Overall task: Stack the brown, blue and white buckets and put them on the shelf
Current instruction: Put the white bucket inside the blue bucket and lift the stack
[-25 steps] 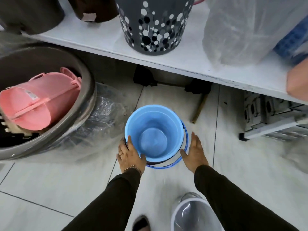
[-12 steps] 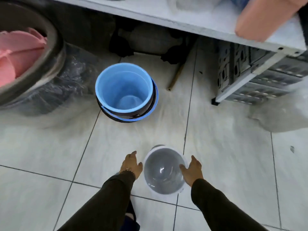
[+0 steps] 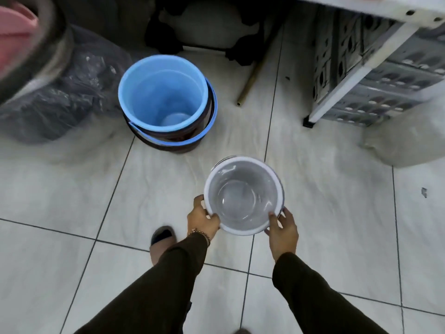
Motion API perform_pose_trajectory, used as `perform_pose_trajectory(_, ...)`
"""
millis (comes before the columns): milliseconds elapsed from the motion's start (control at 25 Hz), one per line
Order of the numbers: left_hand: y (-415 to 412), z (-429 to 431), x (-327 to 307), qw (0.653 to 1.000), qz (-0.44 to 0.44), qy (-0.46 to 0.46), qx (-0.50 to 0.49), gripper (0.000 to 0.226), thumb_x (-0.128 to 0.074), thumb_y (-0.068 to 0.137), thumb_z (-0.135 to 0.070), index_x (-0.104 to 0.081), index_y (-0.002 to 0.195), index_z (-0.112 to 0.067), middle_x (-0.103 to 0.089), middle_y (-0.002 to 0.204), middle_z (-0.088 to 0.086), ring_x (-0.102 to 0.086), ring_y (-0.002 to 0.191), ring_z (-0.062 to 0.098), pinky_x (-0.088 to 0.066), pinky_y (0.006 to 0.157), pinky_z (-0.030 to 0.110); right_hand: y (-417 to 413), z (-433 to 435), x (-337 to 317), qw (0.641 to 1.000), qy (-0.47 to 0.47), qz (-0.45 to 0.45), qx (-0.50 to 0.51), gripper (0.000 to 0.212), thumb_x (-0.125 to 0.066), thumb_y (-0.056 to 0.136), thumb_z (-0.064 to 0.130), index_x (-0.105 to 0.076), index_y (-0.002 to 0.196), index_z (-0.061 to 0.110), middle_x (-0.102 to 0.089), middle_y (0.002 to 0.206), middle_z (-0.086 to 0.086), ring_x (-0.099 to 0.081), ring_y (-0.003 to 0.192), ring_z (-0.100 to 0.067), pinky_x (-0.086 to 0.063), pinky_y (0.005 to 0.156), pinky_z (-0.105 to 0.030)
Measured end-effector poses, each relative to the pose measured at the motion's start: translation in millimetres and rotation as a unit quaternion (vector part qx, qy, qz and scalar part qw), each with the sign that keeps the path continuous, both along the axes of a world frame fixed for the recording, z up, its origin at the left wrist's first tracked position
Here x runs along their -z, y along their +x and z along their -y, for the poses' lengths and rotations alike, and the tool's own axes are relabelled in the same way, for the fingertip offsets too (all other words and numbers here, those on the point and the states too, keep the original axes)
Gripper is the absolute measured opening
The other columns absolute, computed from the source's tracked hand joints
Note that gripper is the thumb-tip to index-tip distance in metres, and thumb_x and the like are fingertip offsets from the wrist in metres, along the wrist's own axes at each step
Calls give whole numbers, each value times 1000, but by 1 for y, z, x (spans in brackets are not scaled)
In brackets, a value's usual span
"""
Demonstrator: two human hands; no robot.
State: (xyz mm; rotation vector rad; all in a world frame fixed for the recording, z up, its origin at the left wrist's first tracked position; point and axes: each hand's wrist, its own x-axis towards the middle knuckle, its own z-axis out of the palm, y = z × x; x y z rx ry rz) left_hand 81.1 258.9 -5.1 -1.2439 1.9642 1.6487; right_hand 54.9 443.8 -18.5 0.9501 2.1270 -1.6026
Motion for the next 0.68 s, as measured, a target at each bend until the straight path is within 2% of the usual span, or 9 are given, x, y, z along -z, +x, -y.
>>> perform_pose_trajectory(40,-12,1,-19,999,-34,3,-13,56,-57,78,1,-46,129,-21,-60,83,0,-65,87,31,-61,78,52,-14,3,-21,999,-3,-43,7,46,-63,93,27,-50,137,22,-65,128,-9,-69,93,-10,-55,94,-50)
perform_pose_trajectory(160,-59,14,-72,993,-110,2,-44,57,-59,81,2,-45,130,-23,-64,95,10,-64,90,28,-61,76,53,-64,21,-83,988,0,-151,-14,48,-62,93,32,-48,138,31,-64,130,-4,-71,98,-14,-58,90,-49)
perform_pose_trajectory(280,-105,49,-132,981,-173,10,-84,58,-58,84,5,-42,133,-19,-64,110,17,-64,90,25,-61,75,53,-118,58,-147,973,-5,-228,-44,49,-61,94,31,-45,141,33,-64,127,3,-71,101,-15,-59,89,-44)
perform_pose_trajectory(360,-127,81,-160,976,-199,-6,-84,57,-59,85,3,-40,133,-20,-65,109,17,-66,87,23,-62,74,50,-149,90,-178,962,-18,-266,-66,50,-60,95,27,-44,142,31,-65,121,8,-72,98,-11,-60,88,-37)
perform_pose_trajectory(480,-143,138,-177,977,-191,-53,-74,58,-64,81,-9,-38,130,-26,-65,101,6,-65,96,25,-61,80,52,-181,145,-196,954,-30,-274,-115,51,-59,96,22,-42,143,30,-63,119,10,-72,92,-3,-59,81,-24)
perform_pose_trajectory(520,-146,159,-177,978,-182,-66,-75,58,-65,79,-13,-39,128,-29,-65,102,5,-65,99,27,-59,83,52,-188,166,-194,953,-28,-270,-131,51,-58,96,22,-42,143,30,-63,120,10,-72,92,-3,-59,82,-24)
perform_pose_trajectory(680,-156,230,-148,986,-64,-149,-33,57,-65,79,-24,-38,129,-20,-65,102,8,-62,100,34,-49,86,37,-212,238,-154,955,-2,-227,-193,49,-55,96,24,-42,143,28,-66,104,19,-70,96,-12,-57,93,-36)
